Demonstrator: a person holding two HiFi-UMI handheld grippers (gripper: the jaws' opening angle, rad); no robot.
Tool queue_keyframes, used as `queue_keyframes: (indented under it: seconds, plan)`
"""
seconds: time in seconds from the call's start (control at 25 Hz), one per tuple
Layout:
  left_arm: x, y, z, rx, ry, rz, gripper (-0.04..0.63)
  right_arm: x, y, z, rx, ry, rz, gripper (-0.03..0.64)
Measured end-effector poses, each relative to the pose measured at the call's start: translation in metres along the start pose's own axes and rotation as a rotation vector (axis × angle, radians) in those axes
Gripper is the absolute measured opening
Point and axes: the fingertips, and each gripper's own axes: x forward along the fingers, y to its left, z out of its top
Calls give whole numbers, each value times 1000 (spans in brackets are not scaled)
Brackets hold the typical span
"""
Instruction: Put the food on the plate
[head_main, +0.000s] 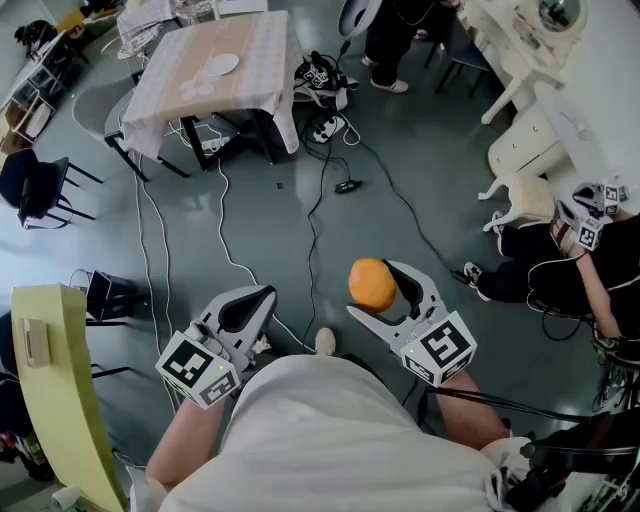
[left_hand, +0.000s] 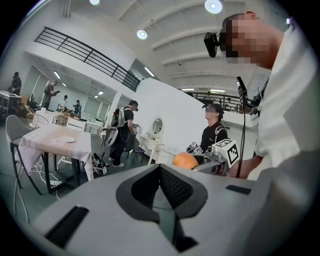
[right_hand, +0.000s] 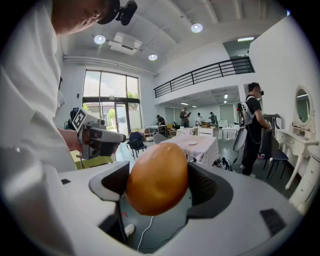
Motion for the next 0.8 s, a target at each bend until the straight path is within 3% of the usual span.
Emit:
queue_keyframes:
  seconds: [0.36, 0.8]
  plan:
    - [11, -24, -1, 70, 4, 9, 8, -14, -1, -2, -14, -5, 35, 367]
    - [-4, -6, -4, 91, 25, 86, 8, 4, -1, -11, 5, 26, 112, 366]
